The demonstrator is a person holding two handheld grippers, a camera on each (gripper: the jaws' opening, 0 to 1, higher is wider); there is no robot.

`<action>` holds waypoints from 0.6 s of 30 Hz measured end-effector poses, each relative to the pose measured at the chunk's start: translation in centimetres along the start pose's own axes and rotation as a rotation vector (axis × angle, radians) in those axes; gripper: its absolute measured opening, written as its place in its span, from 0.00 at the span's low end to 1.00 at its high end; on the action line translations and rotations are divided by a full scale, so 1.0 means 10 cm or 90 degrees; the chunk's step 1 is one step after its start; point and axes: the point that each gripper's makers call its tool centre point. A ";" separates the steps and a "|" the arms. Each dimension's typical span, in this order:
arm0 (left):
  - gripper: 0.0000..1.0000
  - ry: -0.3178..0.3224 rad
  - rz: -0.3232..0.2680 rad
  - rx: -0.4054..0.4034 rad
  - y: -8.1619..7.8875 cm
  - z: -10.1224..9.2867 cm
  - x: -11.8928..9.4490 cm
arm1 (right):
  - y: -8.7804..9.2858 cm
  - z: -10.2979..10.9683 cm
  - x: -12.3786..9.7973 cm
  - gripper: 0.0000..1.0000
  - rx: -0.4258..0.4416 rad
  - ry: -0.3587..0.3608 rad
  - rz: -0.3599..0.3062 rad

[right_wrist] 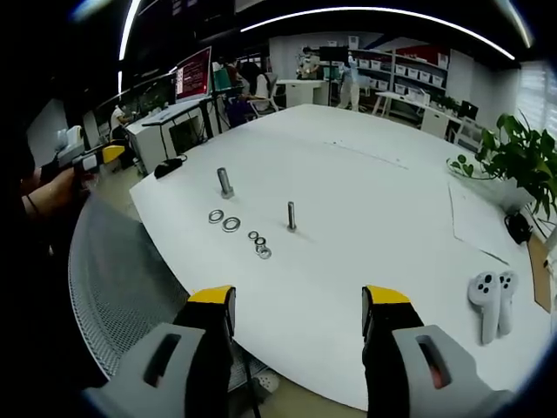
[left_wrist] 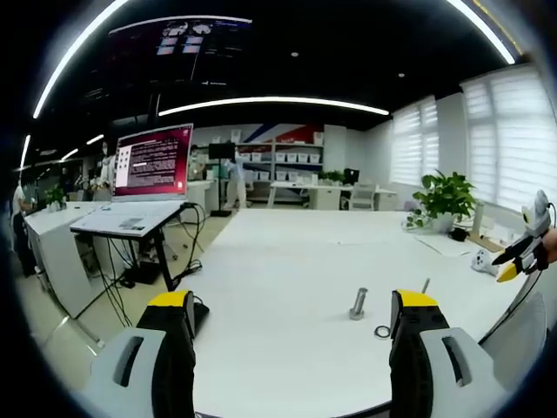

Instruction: Place the washer onto the threaded stud by aligning its center hole with the stud, sliding it down to the base, and recovering from edge contact or off-axis alignment until the washer reaches the visible bottom stop.

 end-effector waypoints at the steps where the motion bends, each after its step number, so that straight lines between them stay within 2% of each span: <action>1: 0.93 0.002 0.006 -0.001 0.03 0.01 0.01 | 0.01 0.00 0.00 0.60 0.001 -0.001 0.002; 4: 0.95 0.007 0.008 -0.003 0.08 0.00 0.01 | 0.00 0.01 0.02 0.59 -0.006 -0.001 -0.001; 9: 0.98 0.032 0.020 -0.002 0.21 -0.07 0.05 | 0.09 0.03 0.11 0.59 -0.009 -0.003 0.017; 18: 0.98 0.103 0.069 0.000 0.44 -0.23 0.11 | 0.18 0.14 0.22 0.59 -0.033 -0.021 0.040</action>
Point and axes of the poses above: the point that each gripper's makers call its tool centre point, and the gripper's own axes: x roughly forward along the fingers, z roughly to its left, y roughly out of its underside, and after that the axes turned 8 degrees about y, right-handed
